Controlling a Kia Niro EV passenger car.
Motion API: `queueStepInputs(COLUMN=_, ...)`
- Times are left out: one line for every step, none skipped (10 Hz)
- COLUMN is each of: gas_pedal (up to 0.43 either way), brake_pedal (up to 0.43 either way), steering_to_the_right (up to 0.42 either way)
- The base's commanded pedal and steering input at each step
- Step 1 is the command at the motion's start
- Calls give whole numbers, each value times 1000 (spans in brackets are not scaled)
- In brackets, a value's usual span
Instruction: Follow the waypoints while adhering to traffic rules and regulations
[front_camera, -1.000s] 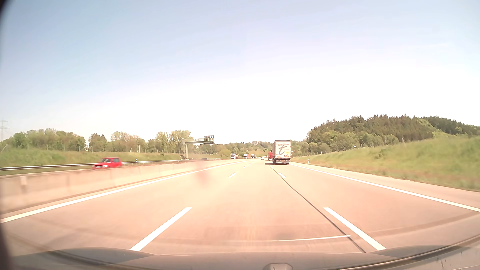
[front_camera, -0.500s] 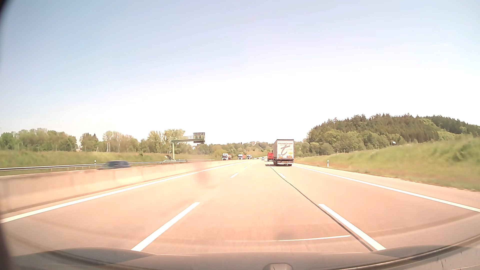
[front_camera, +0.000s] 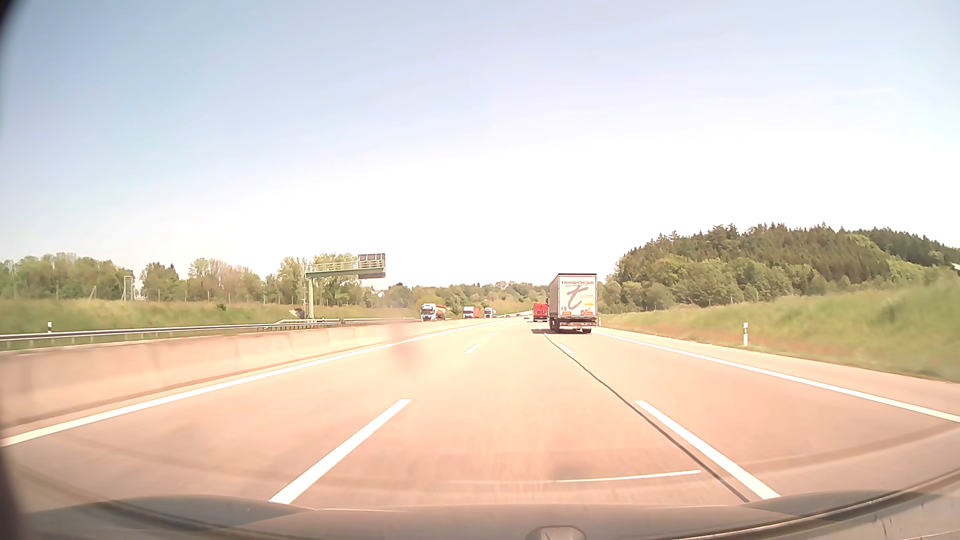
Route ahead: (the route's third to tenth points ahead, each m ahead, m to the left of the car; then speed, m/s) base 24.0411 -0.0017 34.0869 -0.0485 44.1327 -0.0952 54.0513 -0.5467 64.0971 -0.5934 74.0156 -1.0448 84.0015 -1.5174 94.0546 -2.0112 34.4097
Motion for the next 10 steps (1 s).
queueStepInputs(gas_pedal=0, brake_pedal=0, steering_to_the_right=2)
queueStepInputs(gas_pedal=0, brake_pedal=0, steering_to_the_right=3)
queueStepInputs(gas_pedal=0, brake_pedal=0, steering_to_the_right=3)
queueStepInputs(gas_pedal=0, brake_pedal=0, steering_to_the_right=3)
queueStepInputs(gas_pedal=0, brake_pedal=0, steering_to_the_right=3)
queueStepInputs(gas_pedal=0, brake_pedal=0, steering_to_the_right=3)
queueStepInputs(gas_pedal=0, brake_pedal=0, steering_to_the_right=4)
queueStepInputs(gas_pedal=0, brake_pedal=0, steering_to_the_right=4)
queueStepInputs(gas_pedal=0, brake_pedal=0, steering_to_the_right=3)
queueStepInputs(gas_pedal=0, brake_pedal=0, steering_to_the_right=3)
